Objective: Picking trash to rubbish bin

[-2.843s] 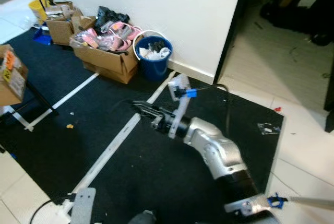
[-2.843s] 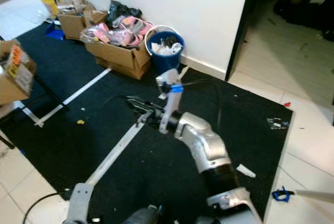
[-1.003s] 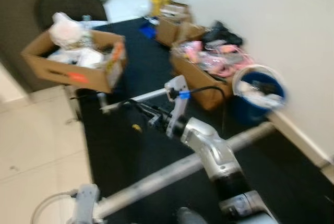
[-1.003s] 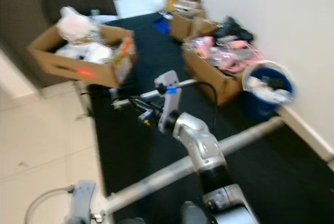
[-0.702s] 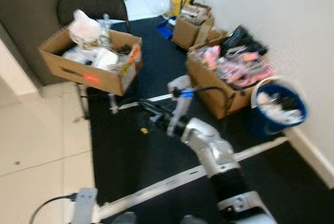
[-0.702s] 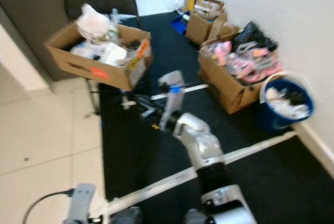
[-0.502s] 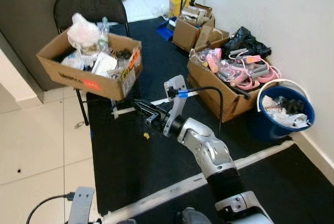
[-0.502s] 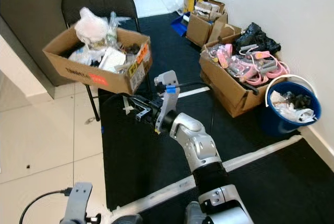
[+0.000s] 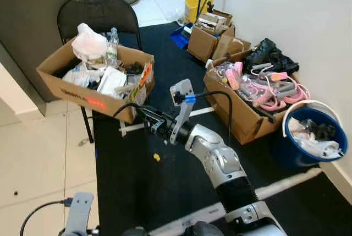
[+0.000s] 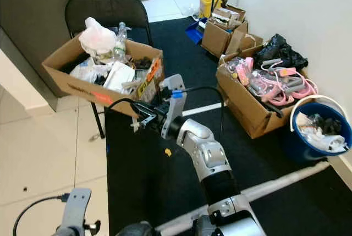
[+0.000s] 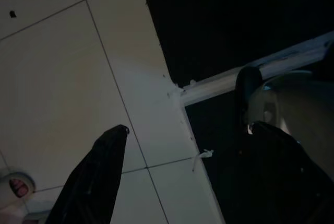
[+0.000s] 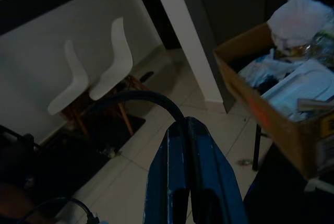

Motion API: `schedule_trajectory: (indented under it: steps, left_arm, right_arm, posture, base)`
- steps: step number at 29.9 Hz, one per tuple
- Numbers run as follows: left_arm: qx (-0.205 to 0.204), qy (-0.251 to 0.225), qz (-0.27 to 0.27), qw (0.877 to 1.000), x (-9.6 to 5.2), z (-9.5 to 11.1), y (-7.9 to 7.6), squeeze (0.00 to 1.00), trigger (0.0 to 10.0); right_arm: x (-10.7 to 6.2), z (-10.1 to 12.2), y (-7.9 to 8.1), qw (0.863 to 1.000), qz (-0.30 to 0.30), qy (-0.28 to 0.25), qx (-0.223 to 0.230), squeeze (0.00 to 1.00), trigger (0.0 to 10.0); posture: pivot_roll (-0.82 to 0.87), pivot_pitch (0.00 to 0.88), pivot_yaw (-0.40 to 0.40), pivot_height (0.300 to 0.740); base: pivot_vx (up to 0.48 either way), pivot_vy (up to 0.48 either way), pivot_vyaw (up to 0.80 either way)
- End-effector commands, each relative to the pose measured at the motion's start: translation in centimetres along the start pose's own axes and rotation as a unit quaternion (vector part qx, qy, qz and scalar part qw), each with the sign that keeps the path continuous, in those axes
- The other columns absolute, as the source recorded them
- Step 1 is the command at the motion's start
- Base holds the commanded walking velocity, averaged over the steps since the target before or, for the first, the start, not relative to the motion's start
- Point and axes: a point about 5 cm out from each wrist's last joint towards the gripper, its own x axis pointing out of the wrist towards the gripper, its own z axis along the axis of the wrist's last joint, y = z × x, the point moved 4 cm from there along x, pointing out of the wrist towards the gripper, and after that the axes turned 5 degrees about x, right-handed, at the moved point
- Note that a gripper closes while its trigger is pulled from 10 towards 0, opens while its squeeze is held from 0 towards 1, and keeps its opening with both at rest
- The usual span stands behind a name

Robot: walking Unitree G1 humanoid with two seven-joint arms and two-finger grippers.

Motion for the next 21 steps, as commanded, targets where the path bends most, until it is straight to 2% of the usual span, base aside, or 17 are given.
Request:
schedule_trajectory:
  steps: [1,12,21]
  left_arm:
    - [0.004,0.009,-0.001,1.0,-0.1,-0.4,0.2,0.0,10.0]
    - [0.002,0.007,-0.007,1.0,0.1,-0.1,-0.5,0.0,10.0]
    - [0.001,0.008,-0.018,1.0,0.3,-0.2,-2.6,0.0,10.0]
  right_arm:
    - [-0.2,0.0,-0.2,1.0,-0.004,0.001,-0.002,0.0,10.0]
    - [-0.3,-0.2,0.0,1.0,0.007,0.009,-0.011,0.0,10.0]
    - [-0.3,-0.2,-0.3,1.0,-0.003,0.013,-0.014,0.0,10.0]
  posture:
    - [0.07,0.077,0.039,0.74]
    - [0.07,0.086,0.035,0.74]
    - [0.07,0.092,0.035,0.74]
  base:
    - [0.409,0.0,0.0]
    - [0.405,0.0,0.0]
    - [0.407,0.0,0.64]
